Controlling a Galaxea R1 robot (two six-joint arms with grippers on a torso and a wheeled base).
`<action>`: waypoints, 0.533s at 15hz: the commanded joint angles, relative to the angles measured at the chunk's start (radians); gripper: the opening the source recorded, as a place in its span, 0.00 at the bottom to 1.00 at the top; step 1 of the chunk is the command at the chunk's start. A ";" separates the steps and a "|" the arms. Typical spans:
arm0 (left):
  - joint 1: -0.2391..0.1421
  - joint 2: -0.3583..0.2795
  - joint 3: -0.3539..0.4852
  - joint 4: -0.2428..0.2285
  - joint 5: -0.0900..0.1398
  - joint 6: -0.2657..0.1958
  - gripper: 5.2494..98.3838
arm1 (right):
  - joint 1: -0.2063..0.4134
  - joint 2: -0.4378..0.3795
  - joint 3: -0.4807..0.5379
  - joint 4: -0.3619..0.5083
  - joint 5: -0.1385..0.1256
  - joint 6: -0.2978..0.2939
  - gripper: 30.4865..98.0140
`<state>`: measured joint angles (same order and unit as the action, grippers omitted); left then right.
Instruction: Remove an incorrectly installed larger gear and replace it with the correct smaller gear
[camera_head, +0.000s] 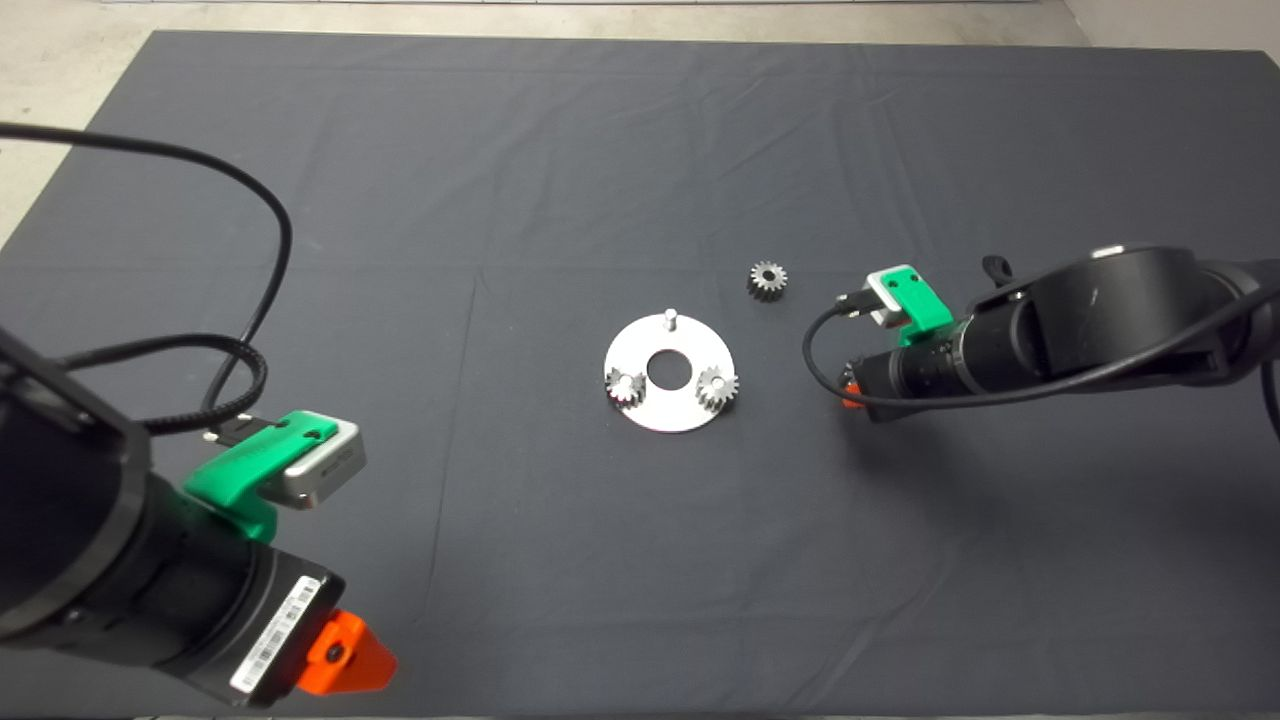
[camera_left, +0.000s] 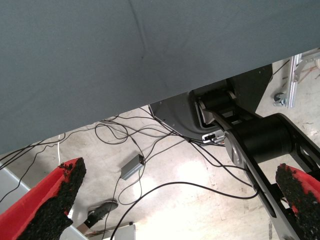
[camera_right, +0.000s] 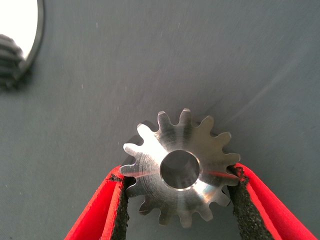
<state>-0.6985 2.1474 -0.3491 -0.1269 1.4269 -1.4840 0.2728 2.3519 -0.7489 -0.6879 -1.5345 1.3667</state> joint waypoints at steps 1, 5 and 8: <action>-0.012 -0.002 0.012 -0.010 -0.002 0.001 0.99 | 0.008 0.005 0.007 -0.018 -0.033 0.008 0.23; -0.012 -0.001 0.012 -0.008 -0.011 0.002 0.99 | 0.003 0.008 0.001 -0.037 -0.035 0.008 0.23; -0.012 0.040 0.012 -0.008 -0.011 -0.002 0.99 | -0.027 0.007 -0.006 -0.082 -0.039 0.008 0.23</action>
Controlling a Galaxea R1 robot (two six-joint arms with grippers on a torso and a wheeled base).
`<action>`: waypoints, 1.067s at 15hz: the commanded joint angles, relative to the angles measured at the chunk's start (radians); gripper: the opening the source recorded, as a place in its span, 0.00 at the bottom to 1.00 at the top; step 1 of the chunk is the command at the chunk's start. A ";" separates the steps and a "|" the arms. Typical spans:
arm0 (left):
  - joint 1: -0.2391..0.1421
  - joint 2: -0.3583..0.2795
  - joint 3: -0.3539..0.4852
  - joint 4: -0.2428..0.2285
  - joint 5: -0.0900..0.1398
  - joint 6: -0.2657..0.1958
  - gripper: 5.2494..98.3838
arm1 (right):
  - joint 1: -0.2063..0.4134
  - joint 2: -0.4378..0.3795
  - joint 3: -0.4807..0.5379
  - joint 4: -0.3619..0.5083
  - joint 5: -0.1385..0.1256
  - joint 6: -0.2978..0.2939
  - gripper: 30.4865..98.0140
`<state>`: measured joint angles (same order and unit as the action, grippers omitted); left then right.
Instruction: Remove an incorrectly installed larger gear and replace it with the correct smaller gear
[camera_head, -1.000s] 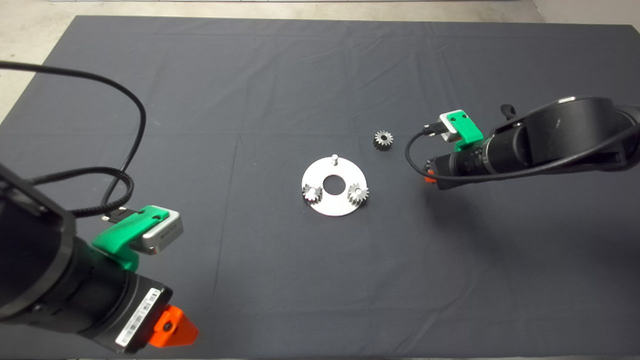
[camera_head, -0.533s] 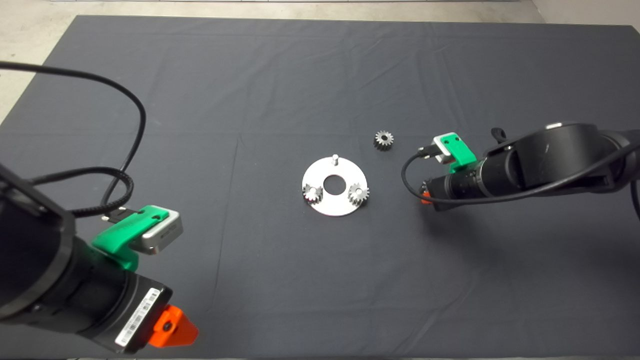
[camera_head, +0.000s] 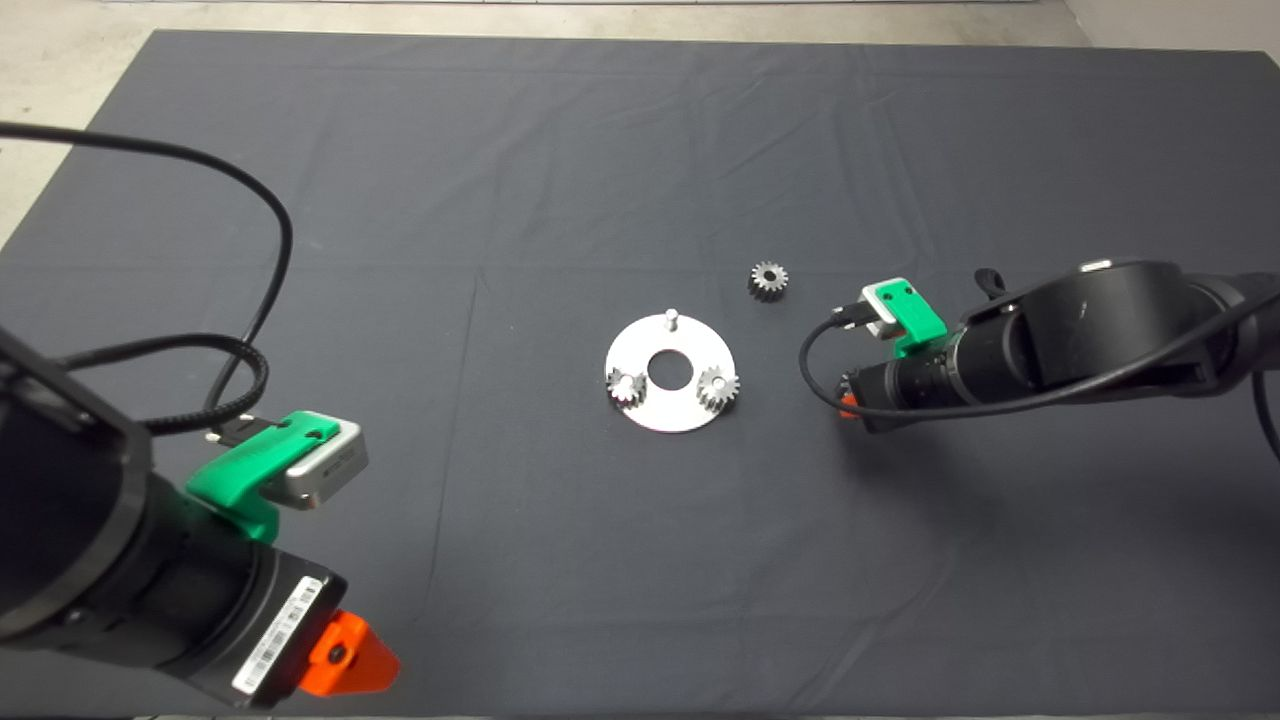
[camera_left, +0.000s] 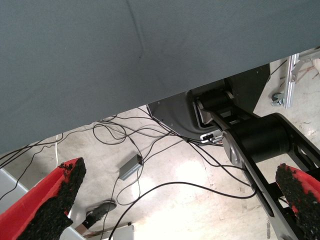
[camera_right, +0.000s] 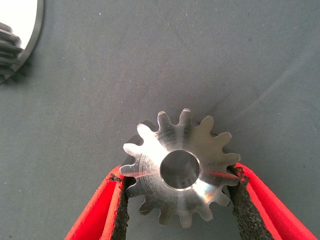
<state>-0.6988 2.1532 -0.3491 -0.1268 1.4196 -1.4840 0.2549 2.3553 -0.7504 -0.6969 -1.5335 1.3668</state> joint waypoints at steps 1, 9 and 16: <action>-0.011 0.057 0.012 -0.008 -0.004 -0.006 0.99 | -0.009 0.003 -0.004 -0.076 -0.040 0.008 0.23; -0.011 0.098 0.012 -0.008 -0.004 -0.010 0.99 | -0.014 -0.005 -0.004 -0.139 -0.042 0.008 0.23; -0.011 0.063 0.035 -0.010 -0.001 -0.009 0.99 | -0.057 -0.006 -0.007 -0.182 -0.042 0.008 0.23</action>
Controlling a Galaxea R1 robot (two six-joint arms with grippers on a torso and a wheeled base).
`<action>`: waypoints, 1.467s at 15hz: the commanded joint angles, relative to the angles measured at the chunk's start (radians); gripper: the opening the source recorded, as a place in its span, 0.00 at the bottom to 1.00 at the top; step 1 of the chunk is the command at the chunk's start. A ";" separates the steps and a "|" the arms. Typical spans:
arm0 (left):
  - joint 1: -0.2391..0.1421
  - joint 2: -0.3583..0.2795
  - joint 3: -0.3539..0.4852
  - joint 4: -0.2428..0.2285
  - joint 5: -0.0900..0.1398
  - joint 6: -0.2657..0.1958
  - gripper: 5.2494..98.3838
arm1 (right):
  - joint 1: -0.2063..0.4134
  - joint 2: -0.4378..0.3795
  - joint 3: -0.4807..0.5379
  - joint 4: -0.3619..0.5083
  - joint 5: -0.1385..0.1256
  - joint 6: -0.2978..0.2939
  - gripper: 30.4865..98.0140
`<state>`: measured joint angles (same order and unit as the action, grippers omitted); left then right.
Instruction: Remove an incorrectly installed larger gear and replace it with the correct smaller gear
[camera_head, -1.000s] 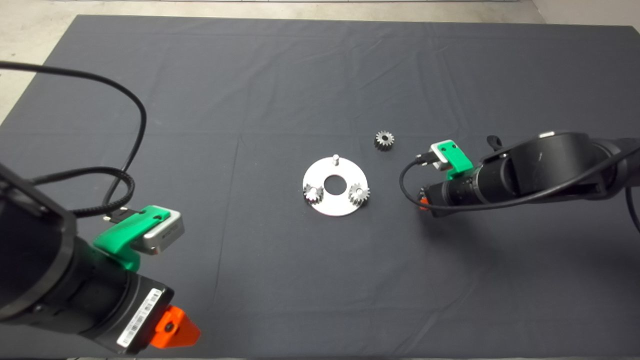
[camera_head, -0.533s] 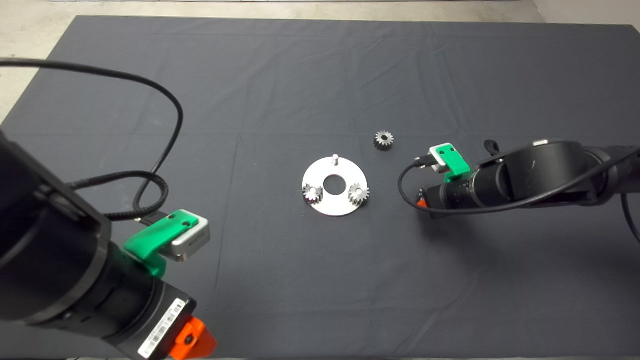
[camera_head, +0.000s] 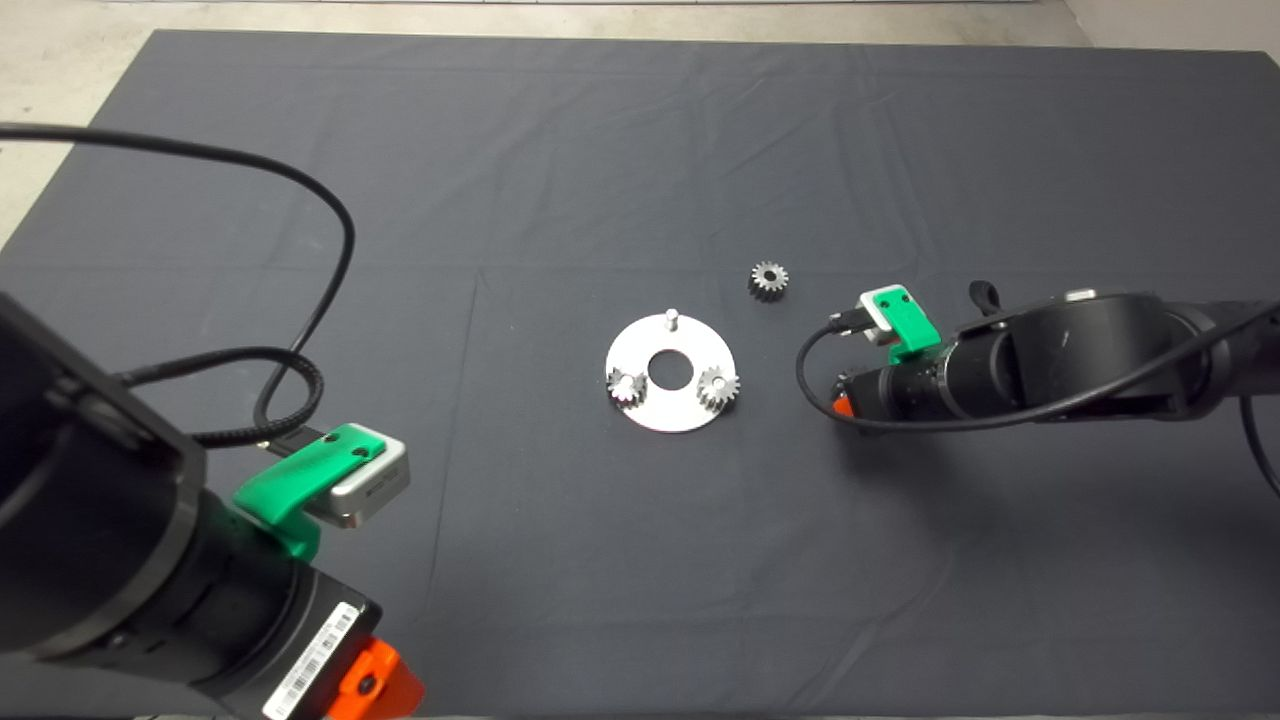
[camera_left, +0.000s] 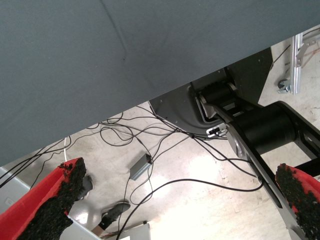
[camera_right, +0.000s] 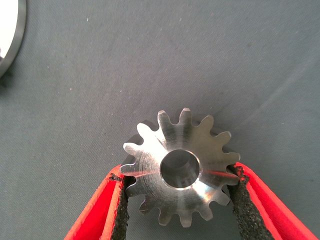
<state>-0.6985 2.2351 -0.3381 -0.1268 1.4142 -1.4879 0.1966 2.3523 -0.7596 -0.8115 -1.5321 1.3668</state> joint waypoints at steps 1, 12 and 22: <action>-0.012 -0.027 0.031 -0.008 0.005 -0.005 0.99 | 0.001 -0.002 -0.003 -0.072 -0.043 0.008 0.23; -0.010 -0.114 0.041 -0.010 0.003 -0.006 0.99 | 0.003 -0.022 0.004 -0.100 -0.043 0.009 0.28; -0.010 -0.114 0.039 -0.010 0.008 -0.006 0.99 | 0.127 -0.017 0.040 -0.089 -0.046 0.021 0.48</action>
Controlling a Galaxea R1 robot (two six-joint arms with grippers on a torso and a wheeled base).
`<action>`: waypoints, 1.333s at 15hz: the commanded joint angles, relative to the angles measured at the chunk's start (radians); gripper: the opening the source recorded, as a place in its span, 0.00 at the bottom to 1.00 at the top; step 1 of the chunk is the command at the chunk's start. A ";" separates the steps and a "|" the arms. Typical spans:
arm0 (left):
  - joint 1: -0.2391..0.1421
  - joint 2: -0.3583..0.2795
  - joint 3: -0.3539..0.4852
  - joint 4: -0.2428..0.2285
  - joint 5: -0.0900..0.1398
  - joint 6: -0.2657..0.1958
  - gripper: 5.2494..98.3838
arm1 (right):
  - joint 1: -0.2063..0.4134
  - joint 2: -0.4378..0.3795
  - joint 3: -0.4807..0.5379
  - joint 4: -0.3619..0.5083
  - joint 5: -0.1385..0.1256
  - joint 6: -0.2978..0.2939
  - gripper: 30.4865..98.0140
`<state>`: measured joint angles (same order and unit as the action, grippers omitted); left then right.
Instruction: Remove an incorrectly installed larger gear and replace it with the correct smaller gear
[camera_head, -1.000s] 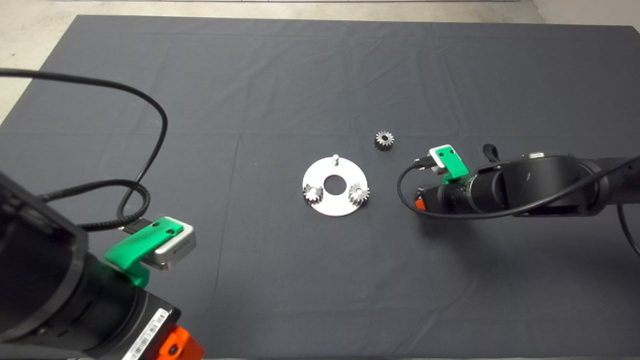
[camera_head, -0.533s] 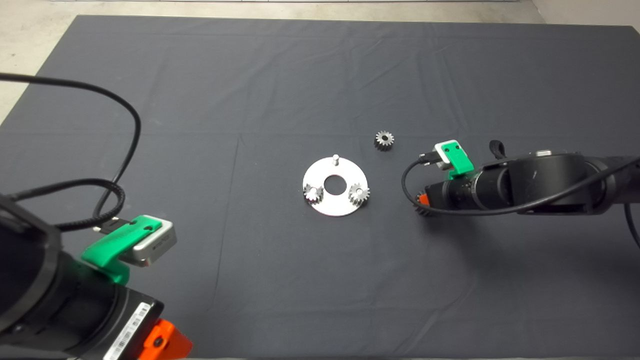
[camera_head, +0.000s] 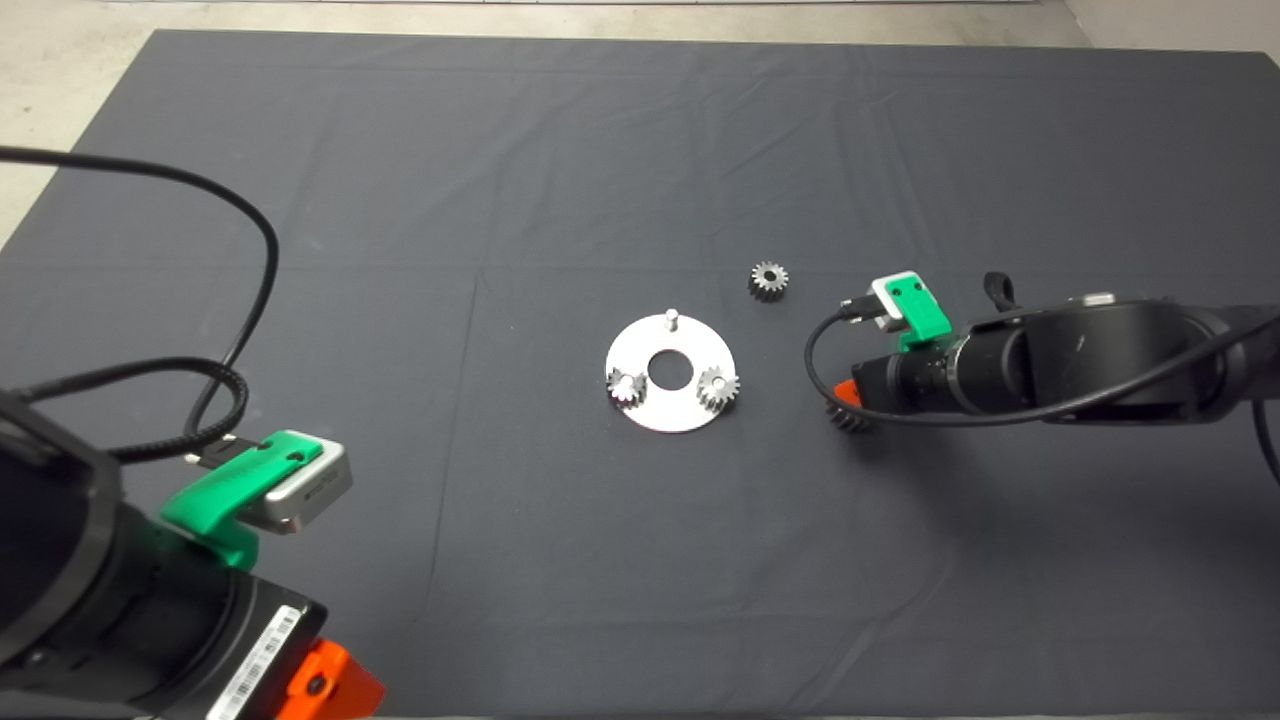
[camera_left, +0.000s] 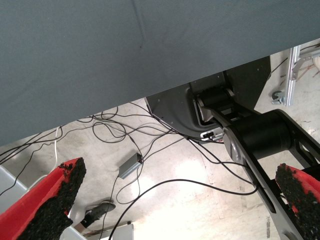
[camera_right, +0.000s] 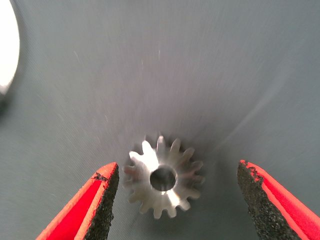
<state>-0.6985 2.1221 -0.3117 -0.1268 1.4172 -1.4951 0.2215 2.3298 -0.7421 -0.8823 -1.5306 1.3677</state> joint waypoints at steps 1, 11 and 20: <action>-0.010 -0.001 0.013 -0.010 0.003 0.001 0.99 | 0.123 0.007 0.013 -0.018 -0.048 0.022 0.48; -0.009 0.006 0.005 -0.010 0.004 -0.005 0.99 | 0.140 0.136 -0.202 -0.023 -0.042 -0.002 0.66; 0.020 -0.051 0.017 -0.010 0.005 -0.007 0.99 | 0.133 0.224 -0.316 -0.030 -0.018 -0.047 0.85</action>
<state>-0.6960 2.1038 -0.3117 -0.1270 1.4181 -1.4996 0.3381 2.5434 -1.0381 -0.8840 -1.5268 1.3245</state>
